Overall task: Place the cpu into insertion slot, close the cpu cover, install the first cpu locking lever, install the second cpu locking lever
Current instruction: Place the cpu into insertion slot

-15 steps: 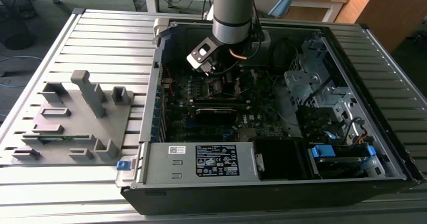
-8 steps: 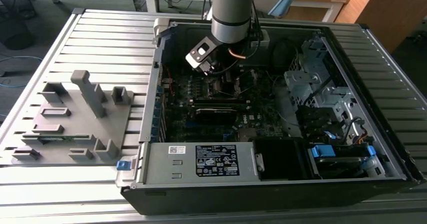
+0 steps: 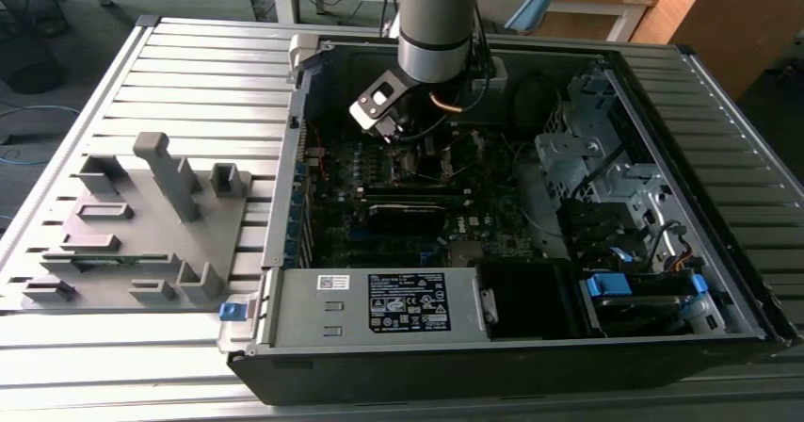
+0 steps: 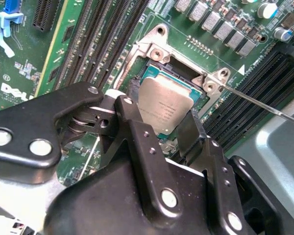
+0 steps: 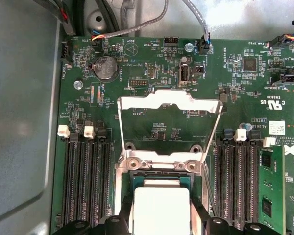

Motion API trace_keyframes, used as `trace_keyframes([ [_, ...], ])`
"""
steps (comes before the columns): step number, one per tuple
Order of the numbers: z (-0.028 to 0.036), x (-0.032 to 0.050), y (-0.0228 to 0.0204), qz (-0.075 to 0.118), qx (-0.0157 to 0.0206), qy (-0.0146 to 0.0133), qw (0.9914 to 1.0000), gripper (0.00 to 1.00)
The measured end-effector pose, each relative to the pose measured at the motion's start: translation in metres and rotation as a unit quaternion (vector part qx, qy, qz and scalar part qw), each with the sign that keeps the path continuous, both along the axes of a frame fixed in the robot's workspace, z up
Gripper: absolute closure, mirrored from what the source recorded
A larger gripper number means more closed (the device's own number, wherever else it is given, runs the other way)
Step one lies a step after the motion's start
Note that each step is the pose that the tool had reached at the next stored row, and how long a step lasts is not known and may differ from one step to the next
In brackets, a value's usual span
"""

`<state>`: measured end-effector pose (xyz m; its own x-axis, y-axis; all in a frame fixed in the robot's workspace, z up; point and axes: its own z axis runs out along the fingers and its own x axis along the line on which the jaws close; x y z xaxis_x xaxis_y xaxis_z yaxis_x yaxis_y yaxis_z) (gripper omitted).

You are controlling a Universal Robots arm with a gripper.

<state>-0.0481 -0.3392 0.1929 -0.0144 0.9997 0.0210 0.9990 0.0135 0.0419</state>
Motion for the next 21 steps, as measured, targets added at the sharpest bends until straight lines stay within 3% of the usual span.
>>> trace_keyframes([
  [21, -0.0023, -0.0002, -0.0006, 0.0, 0.0001, 0.0, 1.0, 0.46],
])
